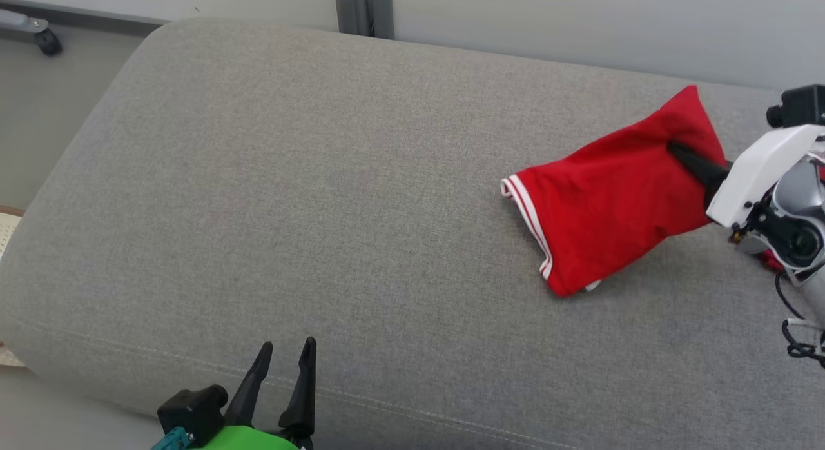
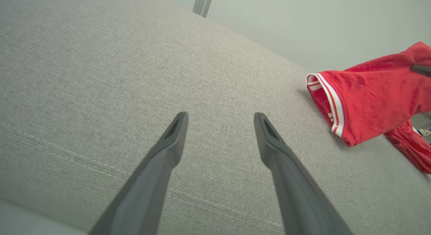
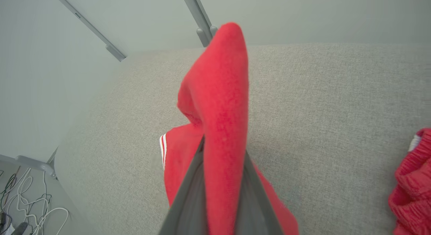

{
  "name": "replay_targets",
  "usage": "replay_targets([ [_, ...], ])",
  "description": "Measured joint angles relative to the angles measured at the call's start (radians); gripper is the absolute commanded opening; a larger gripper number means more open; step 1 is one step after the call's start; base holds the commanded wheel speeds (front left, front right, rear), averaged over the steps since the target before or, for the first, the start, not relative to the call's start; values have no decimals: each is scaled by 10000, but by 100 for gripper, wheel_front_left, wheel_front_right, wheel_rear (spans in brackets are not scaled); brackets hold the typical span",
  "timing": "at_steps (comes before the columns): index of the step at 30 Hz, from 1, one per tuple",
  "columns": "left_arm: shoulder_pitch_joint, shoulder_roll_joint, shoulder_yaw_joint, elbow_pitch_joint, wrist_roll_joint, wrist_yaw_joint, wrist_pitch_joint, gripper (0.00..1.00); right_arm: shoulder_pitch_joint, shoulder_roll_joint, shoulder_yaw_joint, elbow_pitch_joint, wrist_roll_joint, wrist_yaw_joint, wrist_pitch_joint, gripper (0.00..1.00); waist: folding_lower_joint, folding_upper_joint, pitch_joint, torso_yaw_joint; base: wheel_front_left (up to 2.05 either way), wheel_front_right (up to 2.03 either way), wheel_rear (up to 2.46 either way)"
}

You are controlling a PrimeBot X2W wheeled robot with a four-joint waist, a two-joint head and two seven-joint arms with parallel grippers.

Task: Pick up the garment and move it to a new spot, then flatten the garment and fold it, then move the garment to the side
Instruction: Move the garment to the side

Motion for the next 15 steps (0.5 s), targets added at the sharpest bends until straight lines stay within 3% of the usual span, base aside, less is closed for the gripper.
replay_targets([
  [15, -15, -6, 385, -380, 21, -67, 0, 100, -1427, -347, -472, 313, -2, -4, 372, 0, 0, 0, 1056, -343, 0, 0, 0],
])
